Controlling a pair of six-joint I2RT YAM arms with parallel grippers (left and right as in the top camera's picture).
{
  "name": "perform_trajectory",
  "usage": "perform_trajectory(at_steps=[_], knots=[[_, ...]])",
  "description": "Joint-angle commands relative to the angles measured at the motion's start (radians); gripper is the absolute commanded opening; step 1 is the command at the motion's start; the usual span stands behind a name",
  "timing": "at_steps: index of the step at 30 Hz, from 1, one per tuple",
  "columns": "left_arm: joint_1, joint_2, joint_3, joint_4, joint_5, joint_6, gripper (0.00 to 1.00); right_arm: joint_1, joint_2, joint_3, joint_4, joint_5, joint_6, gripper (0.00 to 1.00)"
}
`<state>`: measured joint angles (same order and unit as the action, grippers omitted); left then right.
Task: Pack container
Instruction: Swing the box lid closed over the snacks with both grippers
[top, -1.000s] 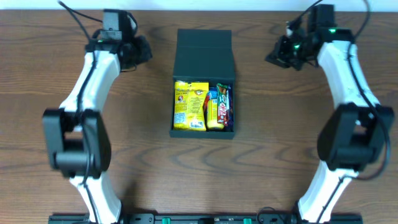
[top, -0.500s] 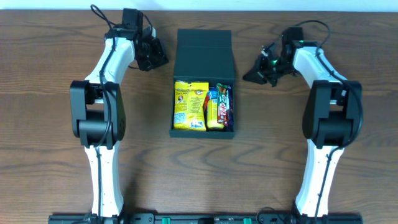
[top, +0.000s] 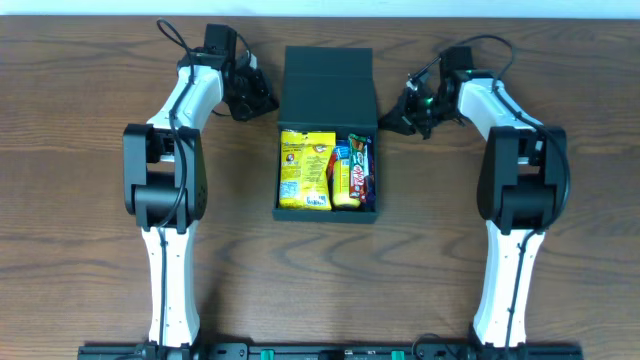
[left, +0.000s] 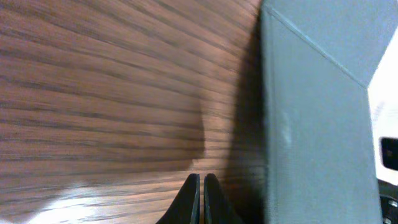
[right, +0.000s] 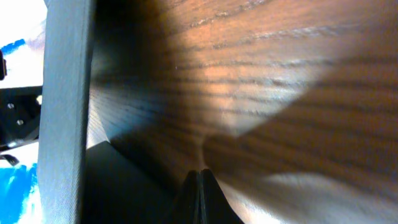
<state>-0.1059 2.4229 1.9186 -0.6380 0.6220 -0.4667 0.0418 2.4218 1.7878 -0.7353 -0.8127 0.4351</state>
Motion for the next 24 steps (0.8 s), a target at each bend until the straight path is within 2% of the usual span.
perform_trajectory(at_steps=[1,9,17,24], knots=[[-0.016,0.01,0.022,0.021,0.047,-0.014,0.06,0.026,0.013,0.019,0.025,-0.045,0.021,0.02],[-0.033,0.01,0.022,0.043,0.076,-0.019,0.06,0.04,0.013,0.019,0.109,-0.134,0.02,0.02],[-0.025,0.01,0.022,0.053,0.146,0.026,0.06,0.018,0.013,0.019,0.23,-0.338,-0.015,0.02],[-0.006,-0.005,0.032,0.09,0.223,0.053,0.06,-0.002,0.011,0.024,0.231,-0.444,-0.057,0.02]])
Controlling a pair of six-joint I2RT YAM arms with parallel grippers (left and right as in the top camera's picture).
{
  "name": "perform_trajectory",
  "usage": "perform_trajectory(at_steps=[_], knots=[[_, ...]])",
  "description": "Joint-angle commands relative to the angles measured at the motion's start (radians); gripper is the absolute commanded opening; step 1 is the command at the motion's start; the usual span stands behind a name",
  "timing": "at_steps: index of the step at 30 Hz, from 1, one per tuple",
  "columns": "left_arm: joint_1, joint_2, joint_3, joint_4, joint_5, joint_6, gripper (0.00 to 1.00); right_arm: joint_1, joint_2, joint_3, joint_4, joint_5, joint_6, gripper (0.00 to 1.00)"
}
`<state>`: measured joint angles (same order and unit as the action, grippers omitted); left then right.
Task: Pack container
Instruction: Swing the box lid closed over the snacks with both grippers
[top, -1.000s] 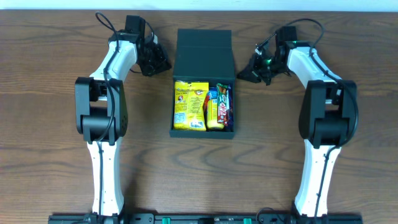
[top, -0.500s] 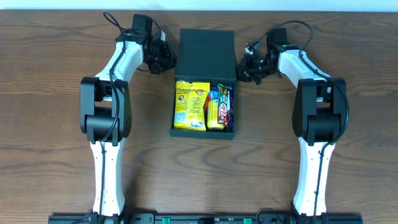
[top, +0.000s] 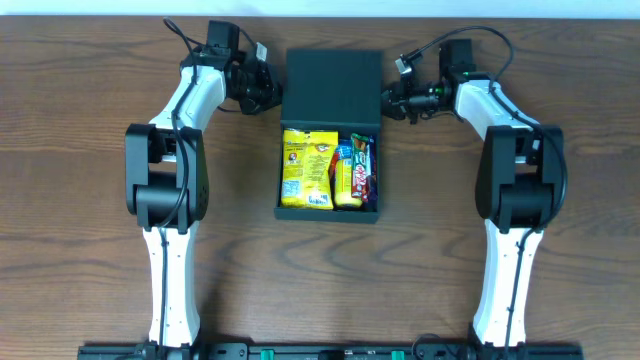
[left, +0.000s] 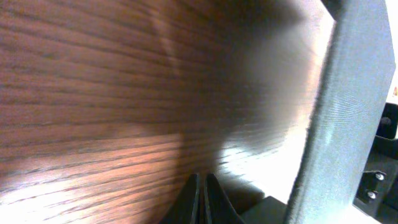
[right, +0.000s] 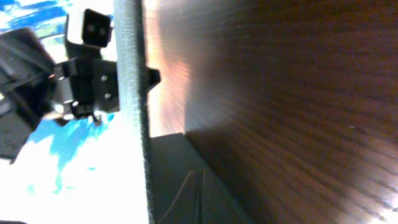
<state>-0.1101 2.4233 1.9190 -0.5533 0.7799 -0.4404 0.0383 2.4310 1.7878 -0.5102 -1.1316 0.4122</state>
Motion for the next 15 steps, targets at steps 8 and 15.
perform_trajectory(at_steps=[8,15], knots=[[0.018,-0.092,0.035,0.013,0.08,0.105,0.06,-0.013,-0.073,0.025,0.005,-0.135,-0.055,0.02],[0.018,-0.22,0.035,0.015,0.086,0.205,0.06,-0.012,-0.215,0.025,0.001,-0.095,-0.077,0.02]])
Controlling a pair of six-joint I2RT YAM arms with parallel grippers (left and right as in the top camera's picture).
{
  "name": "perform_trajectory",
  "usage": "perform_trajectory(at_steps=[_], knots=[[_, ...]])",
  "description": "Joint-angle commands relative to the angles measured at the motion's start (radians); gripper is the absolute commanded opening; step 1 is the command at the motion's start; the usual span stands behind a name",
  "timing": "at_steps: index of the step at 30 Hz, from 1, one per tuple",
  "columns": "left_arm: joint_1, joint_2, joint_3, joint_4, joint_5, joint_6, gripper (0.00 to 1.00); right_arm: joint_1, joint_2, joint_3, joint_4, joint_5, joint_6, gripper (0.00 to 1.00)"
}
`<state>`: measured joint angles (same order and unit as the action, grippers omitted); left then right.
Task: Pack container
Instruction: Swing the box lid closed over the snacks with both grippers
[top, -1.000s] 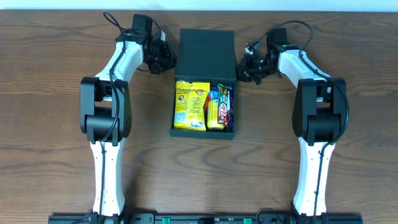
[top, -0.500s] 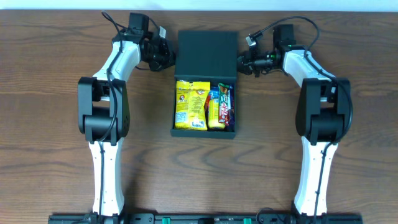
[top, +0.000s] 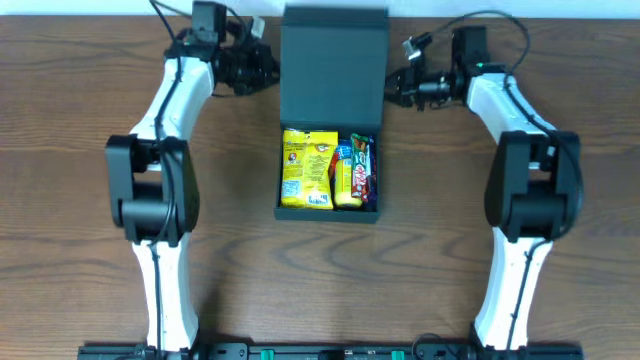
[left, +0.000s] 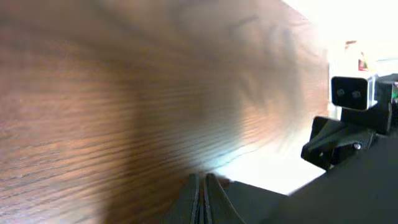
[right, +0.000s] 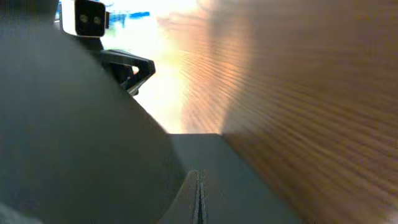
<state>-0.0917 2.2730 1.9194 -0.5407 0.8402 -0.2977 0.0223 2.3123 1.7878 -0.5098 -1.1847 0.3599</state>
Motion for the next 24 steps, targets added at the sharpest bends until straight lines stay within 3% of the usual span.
perform_trajectory(at_steps=[1,8,17,24], knots=[[0.0,-0.081,0.035,-0.001,0.026,0.068,0.06,0.004,-0.106,0.025,-0.003,-0.042,-0.025,0.02],[0.0,-0.172,0.035,-0.074,0.051,0.196,0.06,0.005,-0.18,0.025,-0.114,-0.024,-0.1,0.02],[0.0,-0.267,0.035,-0.302,0.04,0.47,0.06,0.024,-0.272,0.025,-0.436,0.196,-0.293,0.02],[0.0,-0.276,0.035,-0.442,0.005,0.565,0.06,0.045,-0.291,0.025,-0.568,0.292,-0.362,0.02]])
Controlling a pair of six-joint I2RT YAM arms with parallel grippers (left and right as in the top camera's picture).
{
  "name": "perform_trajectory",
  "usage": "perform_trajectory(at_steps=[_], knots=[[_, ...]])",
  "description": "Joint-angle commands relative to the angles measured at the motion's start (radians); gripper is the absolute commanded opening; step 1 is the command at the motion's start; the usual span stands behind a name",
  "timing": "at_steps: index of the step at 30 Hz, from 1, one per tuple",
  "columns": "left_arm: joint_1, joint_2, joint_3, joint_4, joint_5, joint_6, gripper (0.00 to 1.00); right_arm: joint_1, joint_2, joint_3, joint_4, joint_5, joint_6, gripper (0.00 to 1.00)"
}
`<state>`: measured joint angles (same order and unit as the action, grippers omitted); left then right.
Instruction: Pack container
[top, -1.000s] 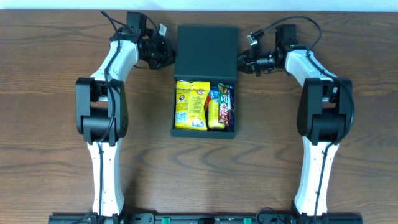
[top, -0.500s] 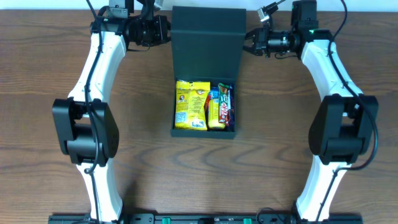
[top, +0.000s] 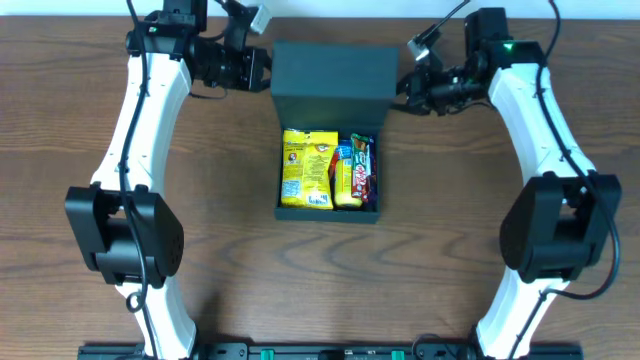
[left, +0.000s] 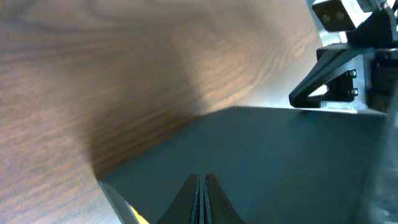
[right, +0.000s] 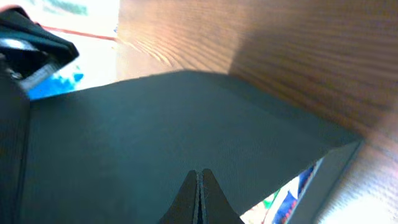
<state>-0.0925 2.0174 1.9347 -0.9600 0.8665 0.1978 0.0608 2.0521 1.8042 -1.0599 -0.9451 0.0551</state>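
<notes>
A dark box (top: 328, 213) sits mid-table with a yellow snack packet (top: 306, 168) and candy bars (top: 357, 172) inside. Its hinged lid (top: 334, 75) is raised and leans forward over the box's back edge. My left gripper (top: 262, 68) is shut, with its tips against the lid's left side. My right gripper (top: 405, 88) is shut at the lid's right side. In the left wrist view the shut gripper (left: 201, 177) rests on the lid (left: 267, 155). The right wrist view shows the shut gripper (right: 198, 173) on the lid (right: 155, 124), with snacks (right: 292, 193) peeking below its edge.
The wooden table (top: 90, 250) runs around the box on all sides. A white strip (top: 320, 8) marks its far edge, just behind the lid. The right arm's wrist camera mount (left: 339, 62) shows across the lid in the left wrist view.
The lid stood nearly upright and now tips forward toward the box. Both shut grippers have come nearer along with it, and both arms have lifted and spread wider.
The lid first lay flat on the table behind the box, with both shut grippers low beside its edges. Then they sat at the lid's sides with its edge lifted. Later it stood upright, and now it leans over the packed snacks.
</notes>
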Motion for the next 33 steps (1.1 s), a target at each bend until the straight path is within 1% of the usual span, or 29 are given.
perform_trajectory(at_steps=[1,4,8,10,17,20,23,26,30,33], knots=[[0.001,-0.02,0.019,-0.039,-0.042,0.069,0.06,0.006,-0.032,0.008,-0.027,0.063,-0.059,0.02],[0.0,-0.021,0.019,-0.089,-0.065,0.103,0.06,0.006,-0.035,0.008,-0.06,0.082,-0.072,0.02],[0.0,-0.022,0.019,-0.094,-0.069,0.102,0.06,0.005,-0.047,0.009,-0.076,0.171,-0.071,0.02],[0.0,-0.024,0.019,-0.099,-0.099,0.101,0.06,0.004,-0.07,0.01,-0.081,0.221,-0.071,0.02],[0.0,-0.045,0.019,-0.111,-0.186,0.016,0.06,0.004,-0.179,0.01,-0.083,0.446,-0.068,0.02],[0.0,-0.083,0.019,-0.119,-0.271,-0.034,0.06,0.004,-0.23,0.01,-0.077,0.531,-0.073,0.01],[0.0,-0.13,0.019,-0.135,-0.308,-0.045,0.06,0.004,-0.27,0.01,-0.065,0.549,-0.127,0.02],[0.0,-0.169,0.019,-0.193,-0.31,-0.049,0.06,0.004,-0.293,0.01,-0.062,0.549,-0.132,0.02],[-0.006,-0.23,0.017,-0.316,-0.346,-0.049,0.06,0.004,-0.33,0.01,-0.19,0.553,-0.183,0.02],[-0.029,-0.291,-0.008,-0.332,-0.391,-0.049,0.06,0.004,-0.369,0.005,-0.267,0.553,-0.195,0.02]])
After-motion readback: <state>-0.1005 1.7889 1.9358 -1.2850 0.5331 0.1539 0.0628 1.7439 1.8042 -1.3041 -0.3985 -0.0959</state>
